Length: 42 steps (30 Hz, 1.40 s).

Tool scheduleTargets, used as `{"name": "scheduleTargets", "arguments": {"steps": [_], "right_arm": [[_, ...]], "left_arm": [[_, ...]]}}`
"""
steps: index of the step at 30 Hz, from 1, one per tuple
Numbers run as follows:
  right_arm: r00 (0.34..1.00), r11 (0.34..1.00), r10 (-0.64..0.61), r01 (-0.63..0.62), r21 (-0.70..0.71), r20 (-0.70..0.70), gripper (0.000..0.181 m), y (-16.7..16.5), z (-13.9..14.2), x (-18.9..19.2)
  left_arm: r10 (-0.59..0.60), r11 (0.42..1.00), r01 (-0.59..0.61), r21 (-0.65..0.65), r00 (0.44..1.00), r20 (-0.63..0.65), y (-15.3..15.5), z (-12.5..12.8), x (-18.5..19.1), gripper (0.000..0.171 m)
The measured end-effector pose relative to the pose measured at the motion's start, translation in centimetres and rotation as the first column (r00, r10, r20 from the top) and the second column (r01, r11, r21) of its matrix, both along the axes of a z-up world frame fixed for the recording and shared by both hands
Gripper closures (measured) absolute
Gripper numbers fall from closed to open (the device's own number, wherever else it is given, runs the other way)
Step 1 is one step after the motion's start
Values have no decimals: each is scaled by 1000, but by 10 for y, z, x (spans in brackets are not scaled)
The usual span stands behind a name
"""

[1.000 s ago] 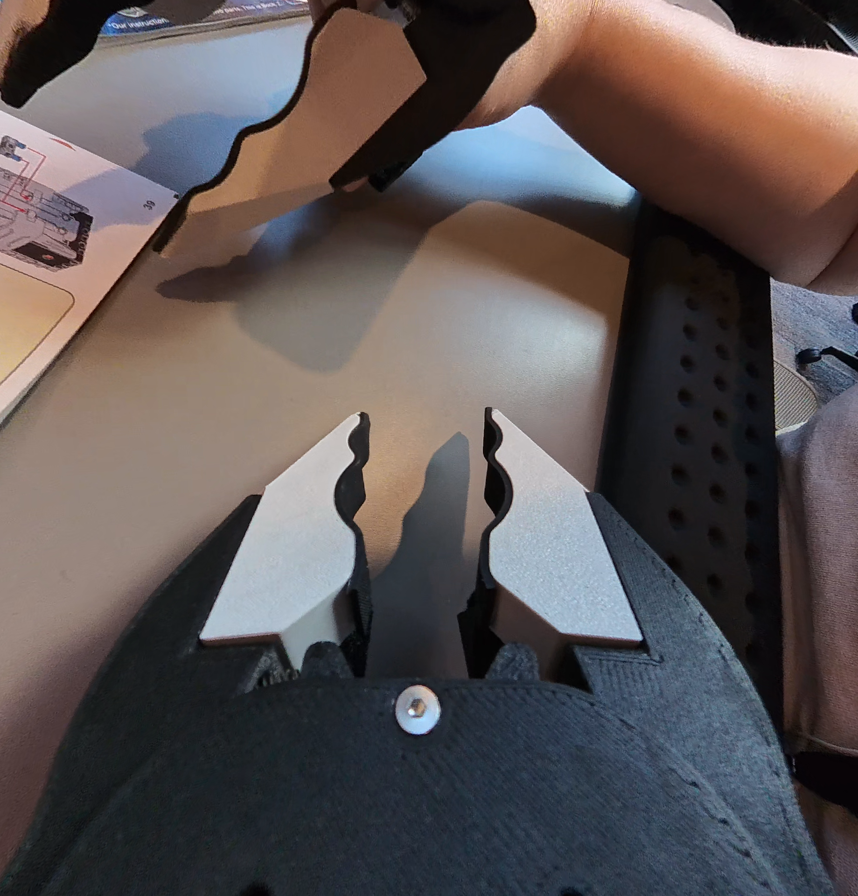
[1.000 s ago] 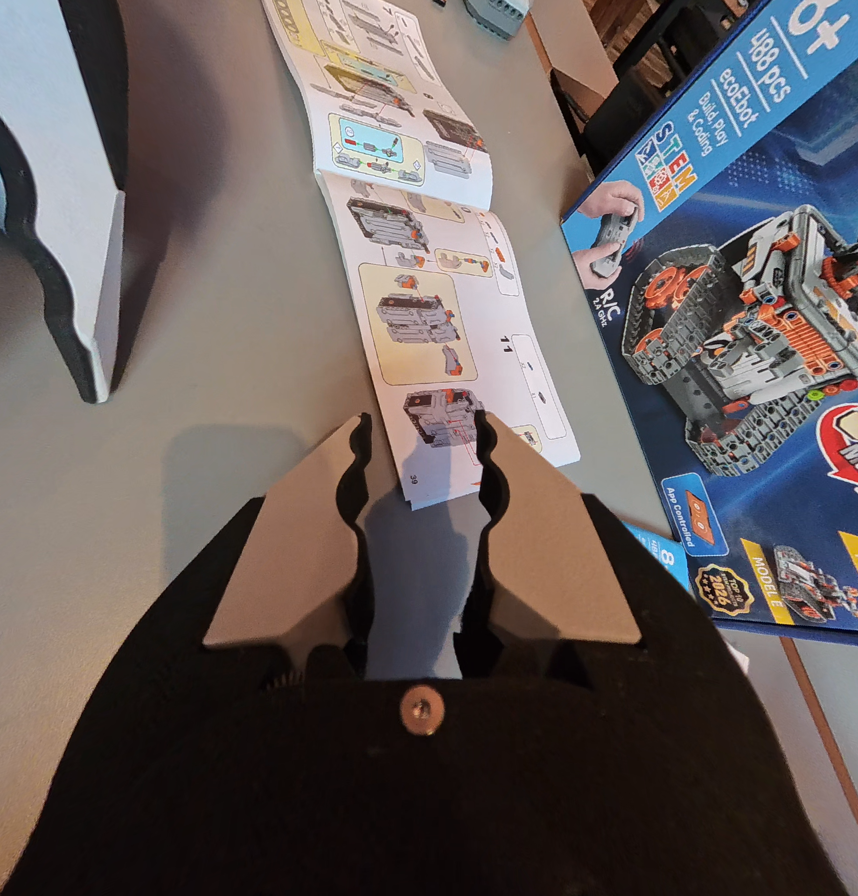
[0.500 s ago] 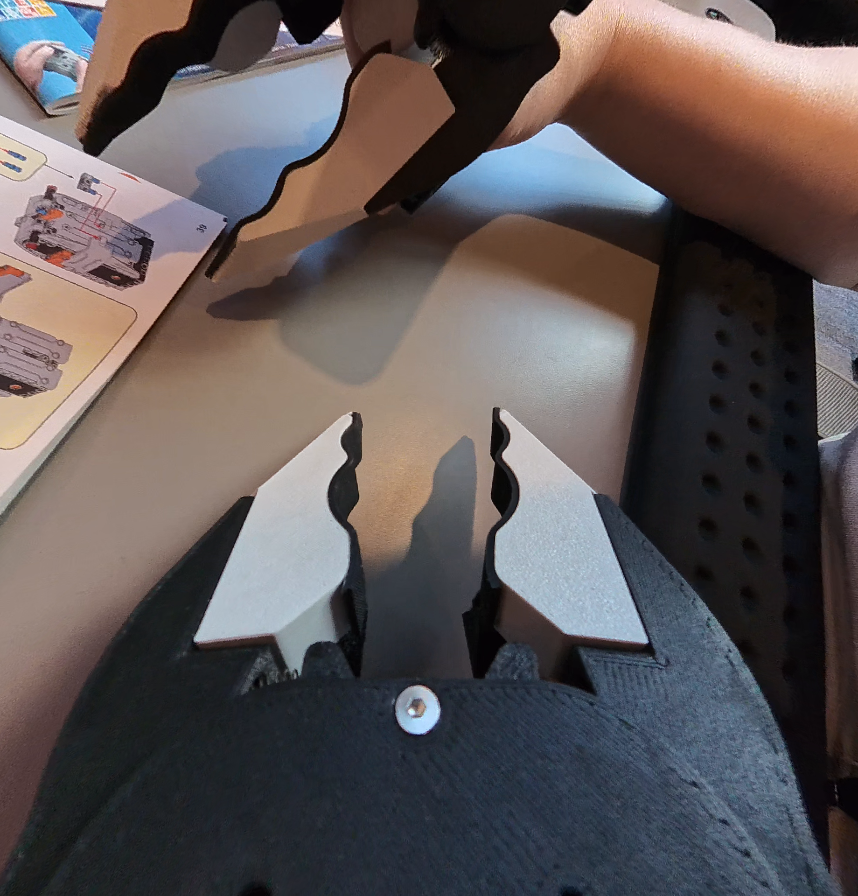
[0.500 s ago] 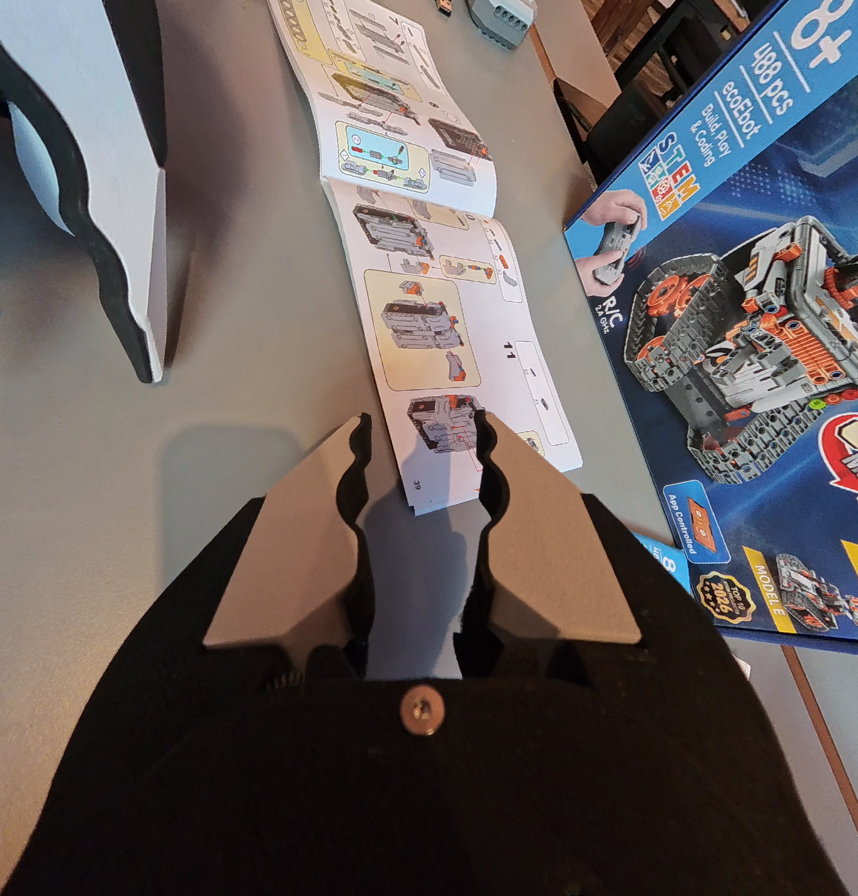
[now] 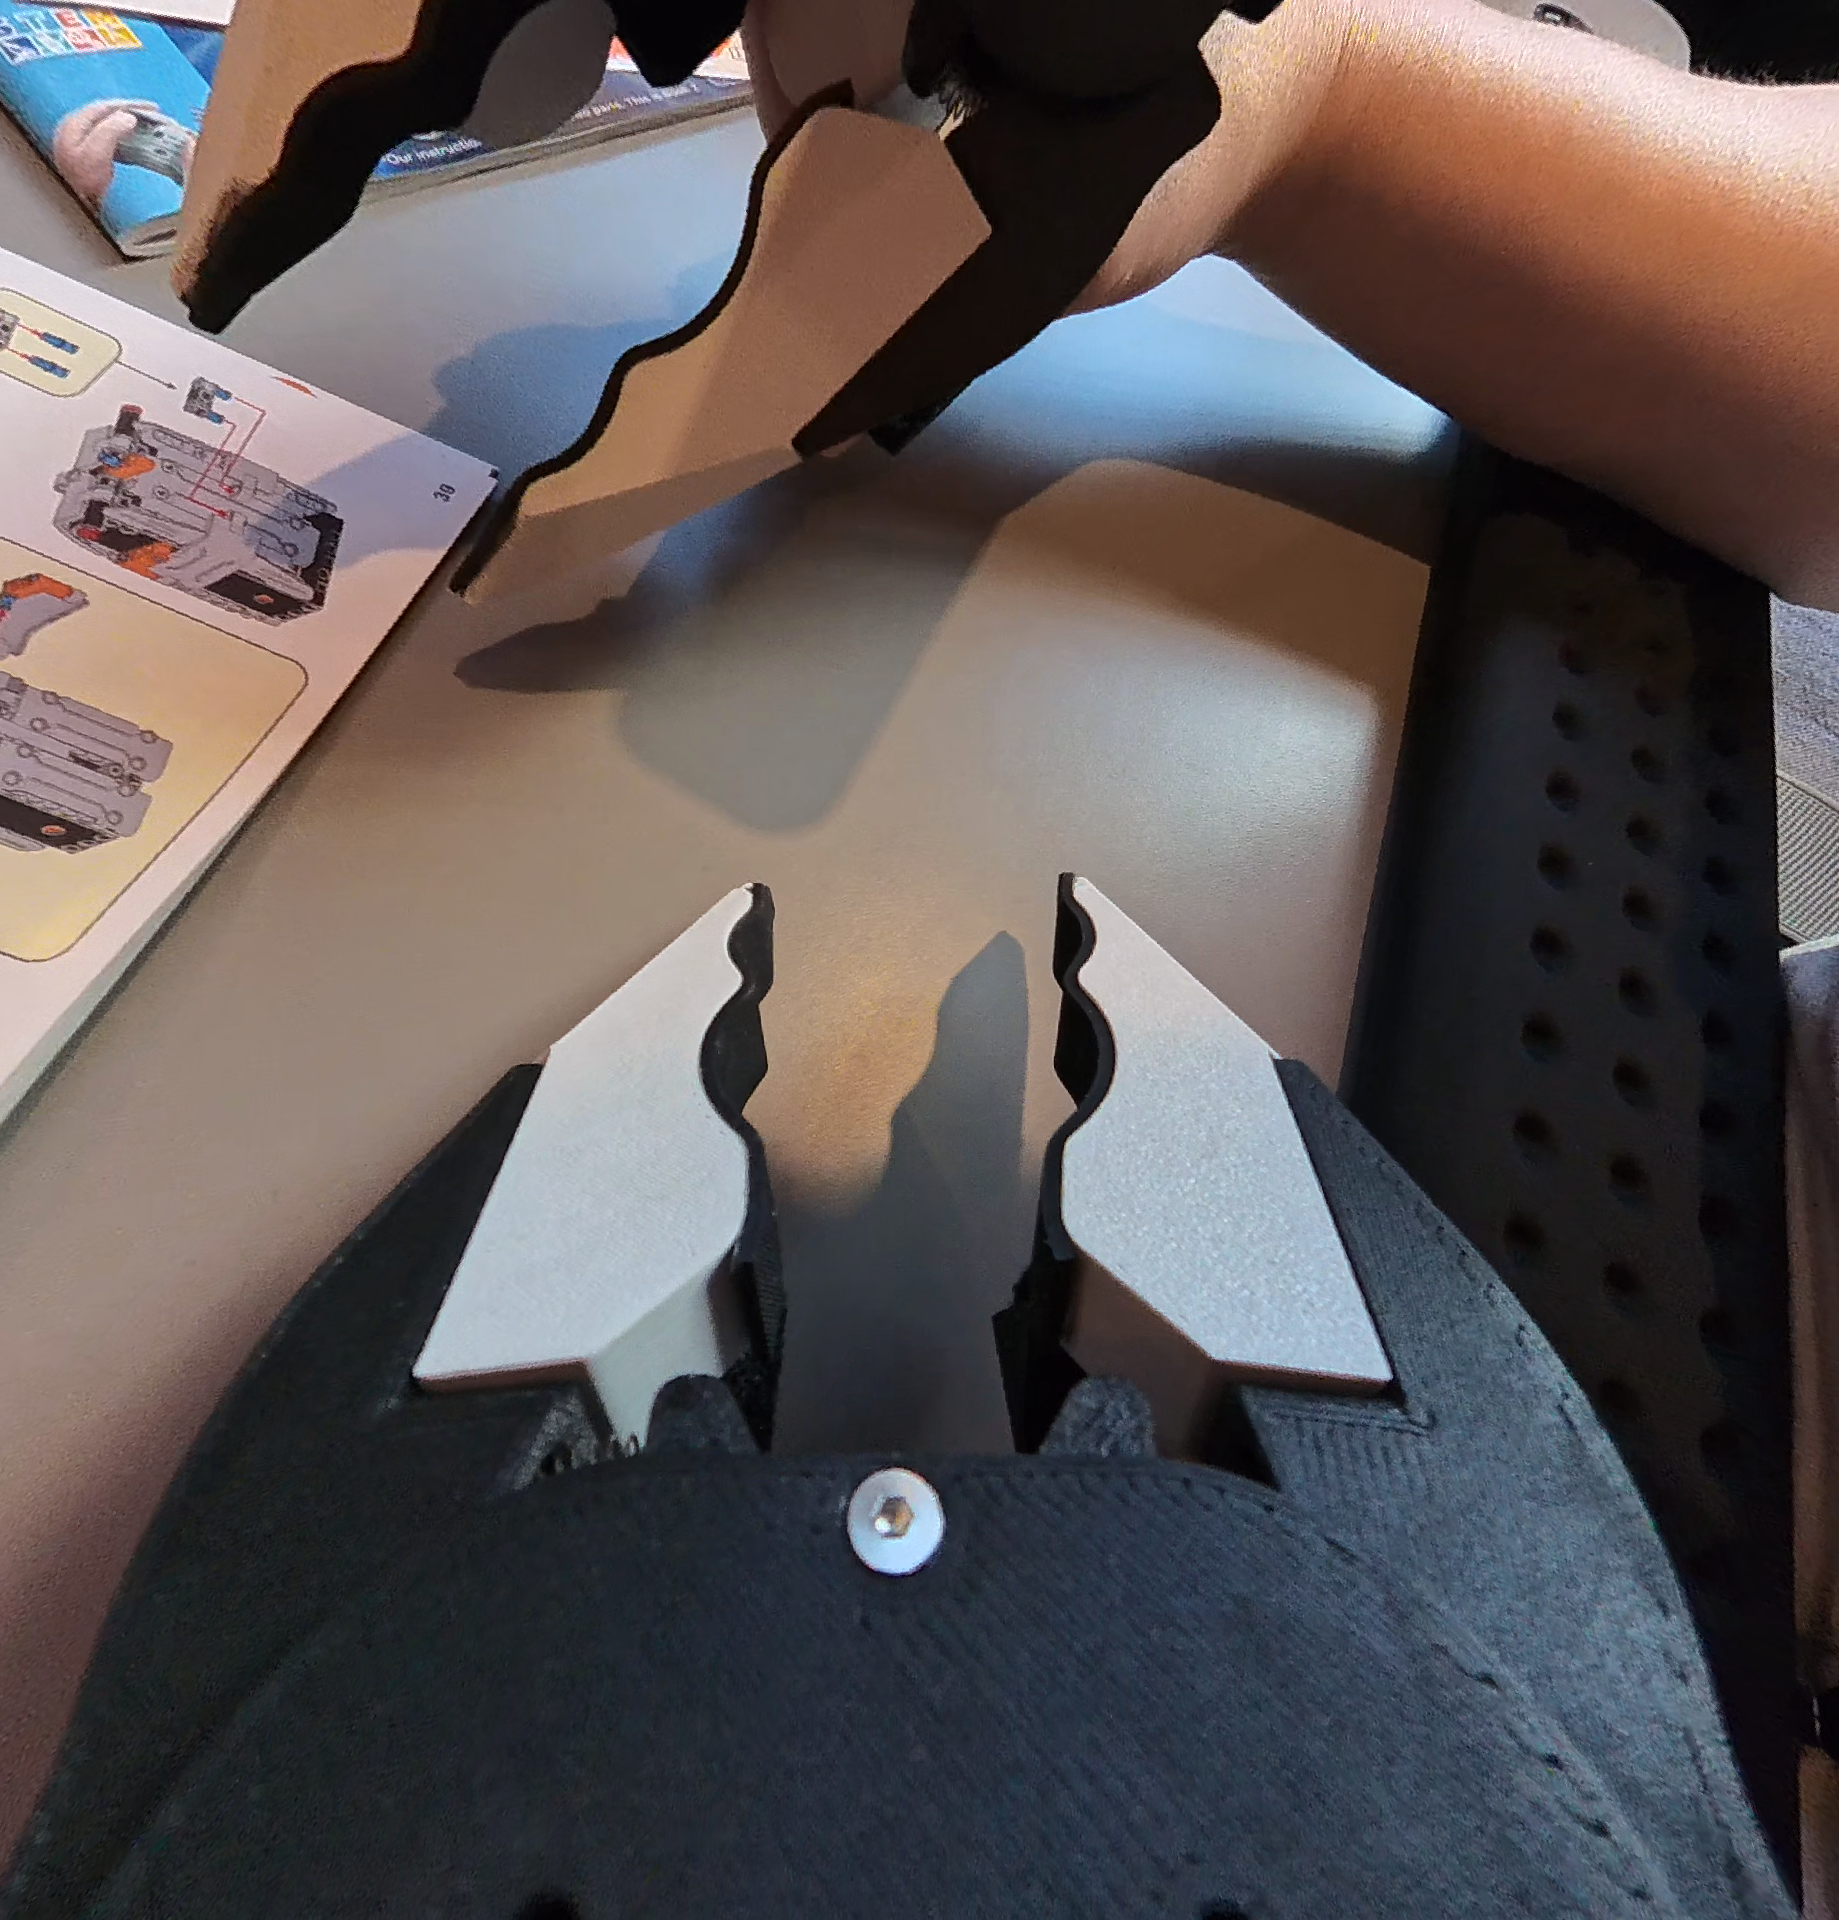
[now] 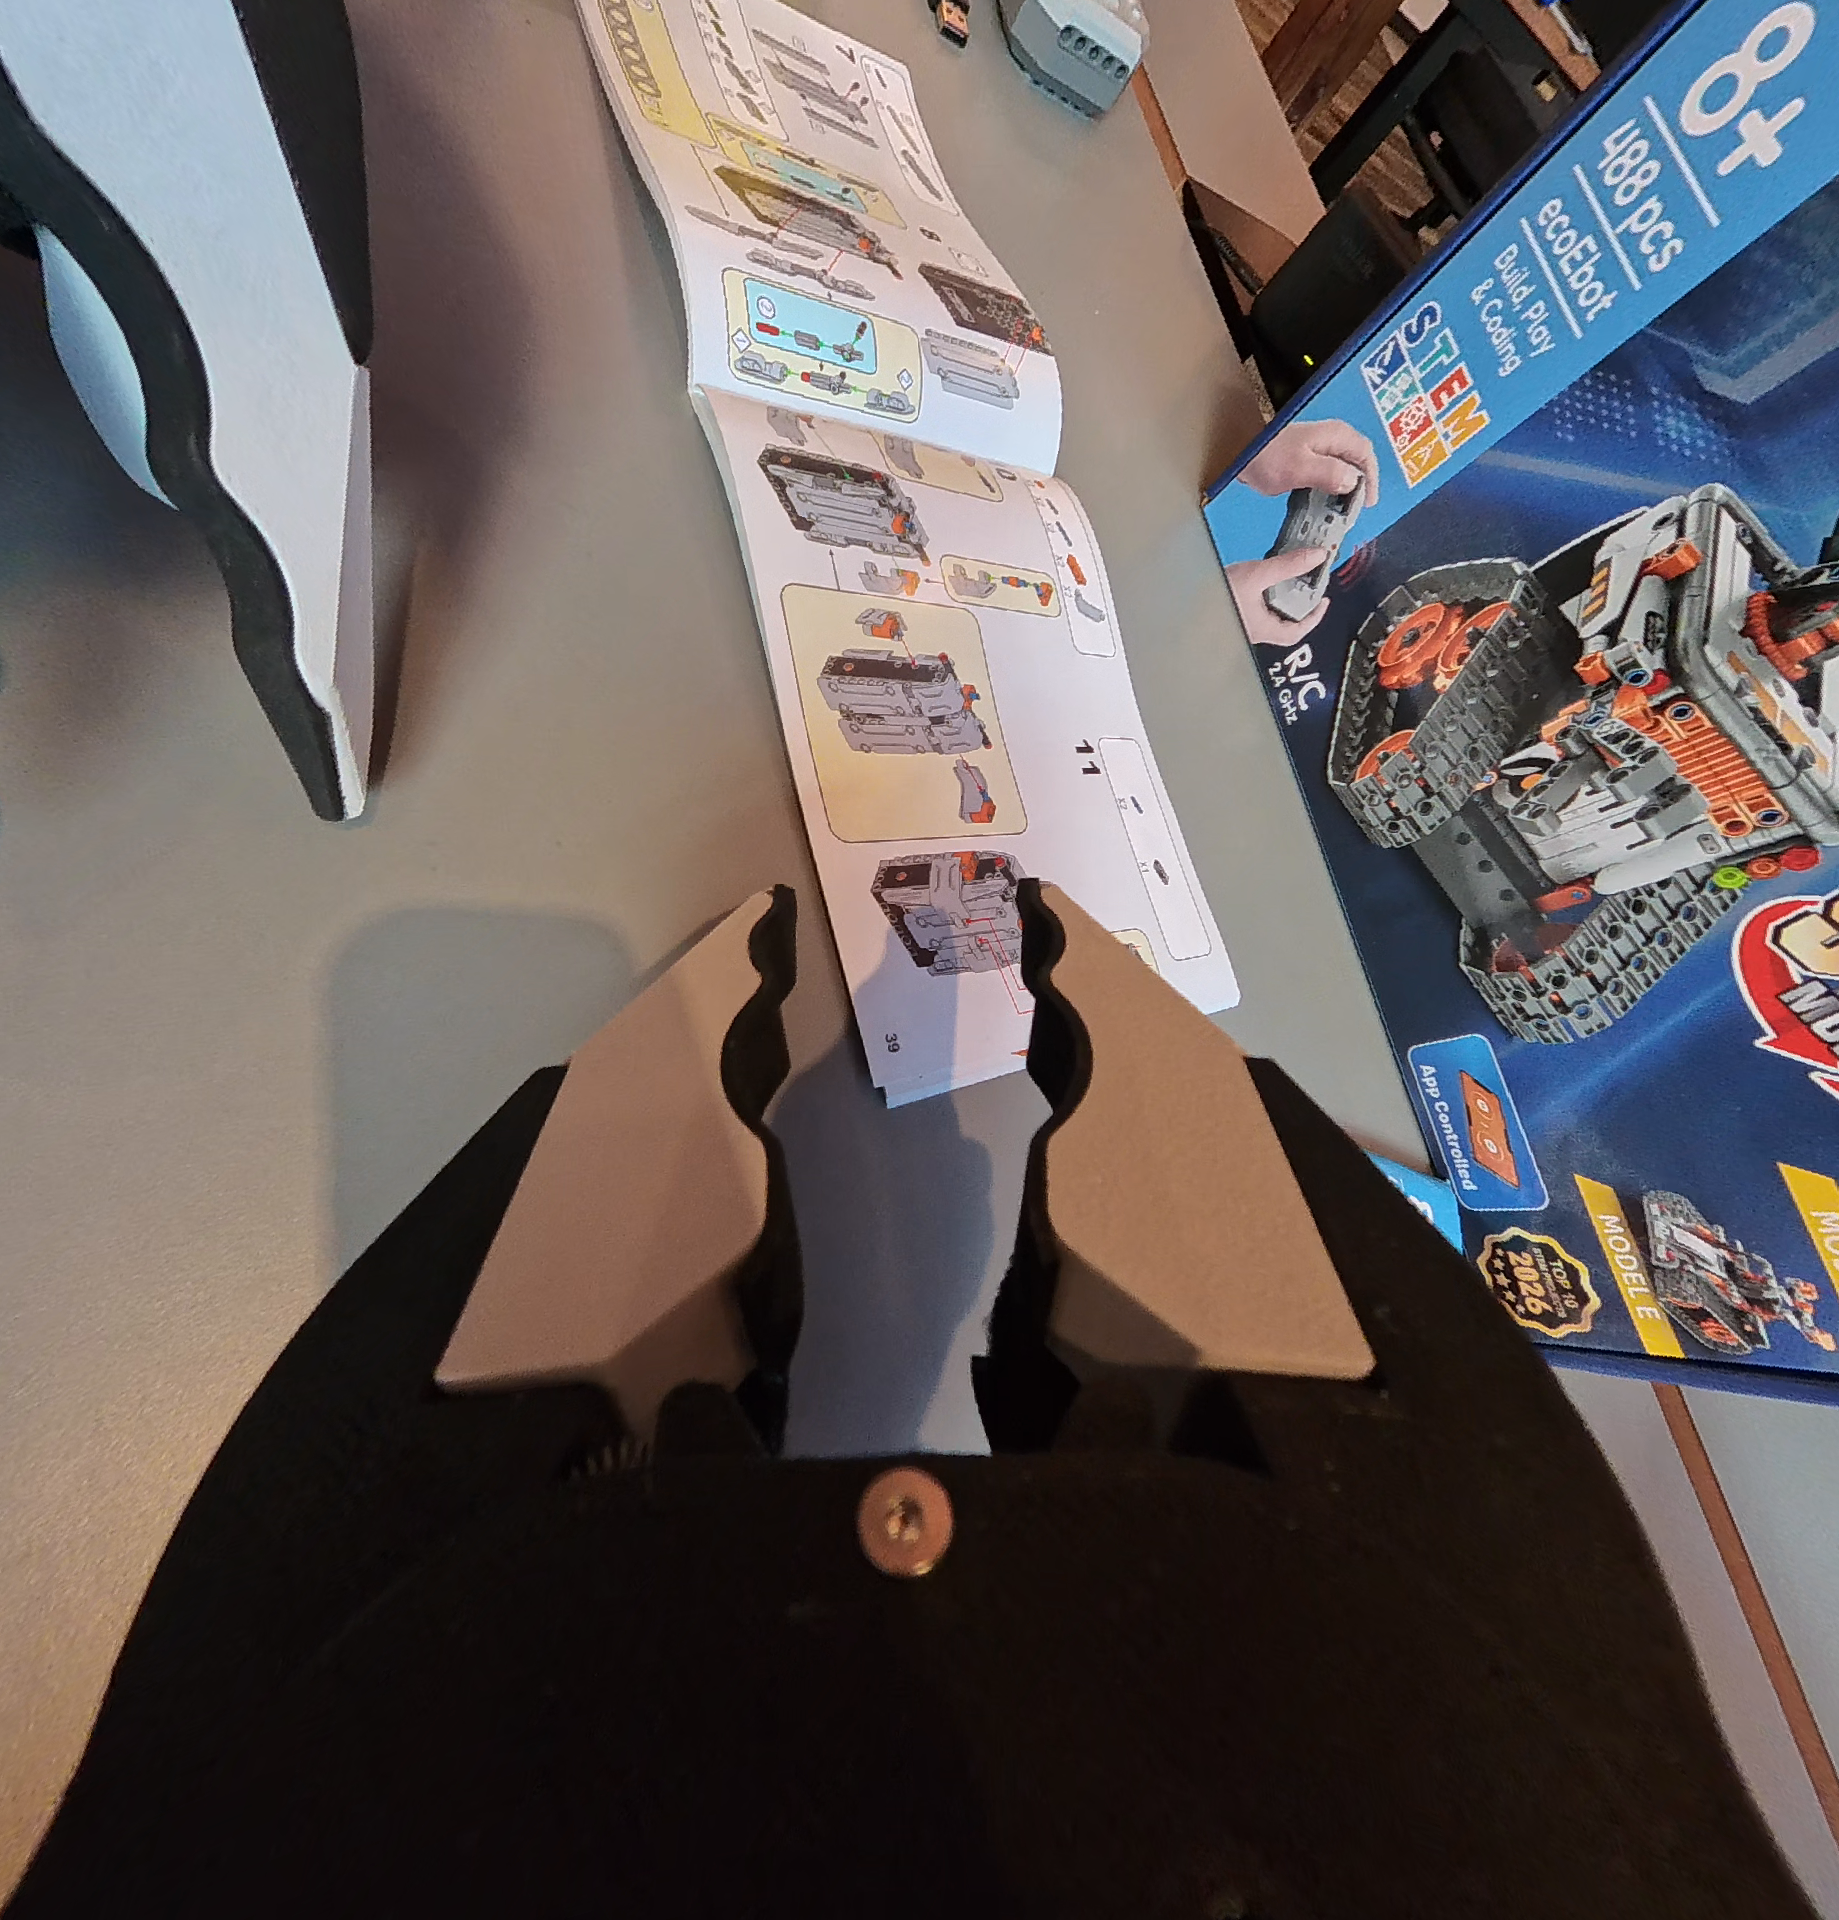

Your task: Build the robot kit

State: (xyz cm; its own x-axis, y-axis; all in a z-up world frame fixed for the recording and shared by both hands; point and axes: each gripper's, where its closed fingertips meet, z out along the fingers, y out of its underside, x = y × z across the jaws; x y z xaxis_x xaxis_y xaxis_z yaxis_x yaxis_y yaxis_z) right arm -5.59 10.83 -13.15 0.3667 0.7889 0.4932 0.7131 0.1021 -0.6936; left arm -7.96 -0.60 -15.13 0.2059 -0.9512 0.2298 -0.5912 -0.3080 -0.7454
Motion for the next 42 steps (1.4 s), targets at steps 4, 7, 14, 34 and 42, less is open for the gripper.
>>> {"name": "scheduleTargets", "arguments": {"steps": [4,7,14,34,42], "right_arm": [[1000,1000,-1,1,4,3,139,0,0,0],[1000,1000,-2,2,6,4,139,0,1,1],[1000,1000,-3,2,8,7,139,0,1,1],[1000,1000,4,-4,4,2,139,0,0,-1],[1000,1000,5,-5,-19,4,139,0,-4,0]], "left_arm": [[2,1000,-2,6,1000,-4,1,-1,0,118],[5,1000,-5,7,1000,-5,1,-1,0,118],[8,1000,-8,5,1000,-9,2,-3,0,117],[39,999,-39,1,999,2,12,-2,-2,117],[43,999,-43,13,999,11,15,1,-1,117]]}}
